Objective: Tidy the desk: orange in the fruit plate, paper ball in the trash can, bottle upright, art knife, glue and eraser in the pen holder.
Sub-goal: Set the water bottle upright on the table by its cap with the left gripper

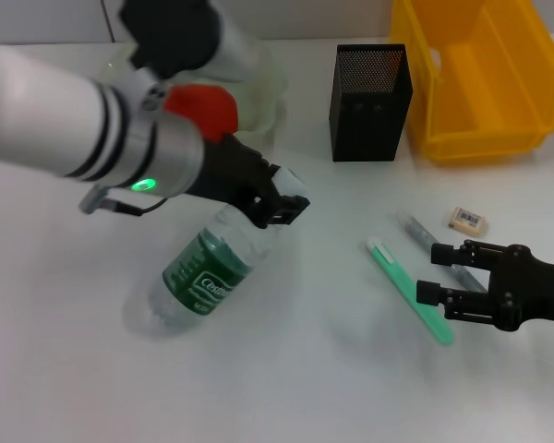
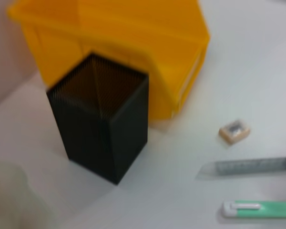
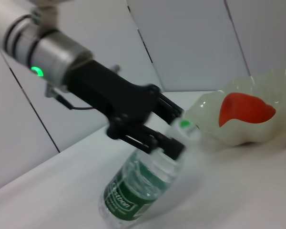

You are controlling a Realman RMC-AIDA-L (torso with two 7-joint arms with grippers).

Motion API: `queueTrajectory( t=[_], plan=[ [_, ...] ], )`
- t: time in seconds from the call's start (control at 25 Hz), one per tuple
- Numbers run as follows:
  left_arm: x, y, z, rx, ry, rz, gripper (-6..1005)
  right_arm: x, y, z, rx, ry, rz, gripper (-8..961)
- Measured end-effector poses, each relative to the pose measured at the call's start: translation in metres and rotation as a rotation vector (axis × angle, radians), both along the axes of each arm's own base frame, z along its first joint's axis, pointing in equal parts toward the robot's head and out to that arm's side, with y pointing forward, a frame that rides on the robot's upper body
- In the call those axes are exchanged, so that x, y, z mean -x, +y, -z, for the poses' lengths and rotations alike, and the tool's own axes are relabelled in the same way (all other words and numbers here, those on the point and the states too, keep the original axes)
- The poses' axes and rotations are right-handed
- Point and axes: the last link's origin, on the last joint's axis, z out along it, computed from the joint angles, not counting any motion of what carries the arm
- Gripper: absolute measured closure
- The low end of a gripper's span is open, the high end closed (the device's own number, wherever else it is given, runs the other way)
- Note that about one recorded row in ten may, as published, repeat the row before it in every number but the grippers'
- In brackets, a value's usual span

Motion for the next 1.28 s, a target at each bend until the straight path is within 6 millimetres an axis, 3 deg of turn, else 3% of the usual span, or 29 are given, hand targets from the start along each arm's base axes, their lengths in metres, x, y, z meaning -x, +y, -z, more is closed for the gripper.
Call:
queueTrajectory(
  t=[0.16,0.36,0.64,0.96,1.28],
  plan=[
    [0.003,-0.008,-0.012,-0.012,-0.079,0.031,556,0.000,0.000,0.000,-0.003,0.006,0.006,215],
    [0.015,-0.015,-0.037,-0.038,-0.302,0.070,557,0.001,0.002,0.000,-0.001,0.008,0.008,215],
    [0.047,-0.020,-0.058,-0.092,-0.600,0.142,557,0.001,0.003,-0.001,-0.018,0.023,0.022,215],
    [0.094,-0.031,-0.049,-0.222,-0.955,0.256,559,0.006,0.006,0.002,-0.023,0.038,0.017,216],
    [0.119,-0.041,-0.034,-0.371,-0.934,0.313,560,0.013,0.011,0.006,-0.032,0.055,0.012,216]
  ],
)
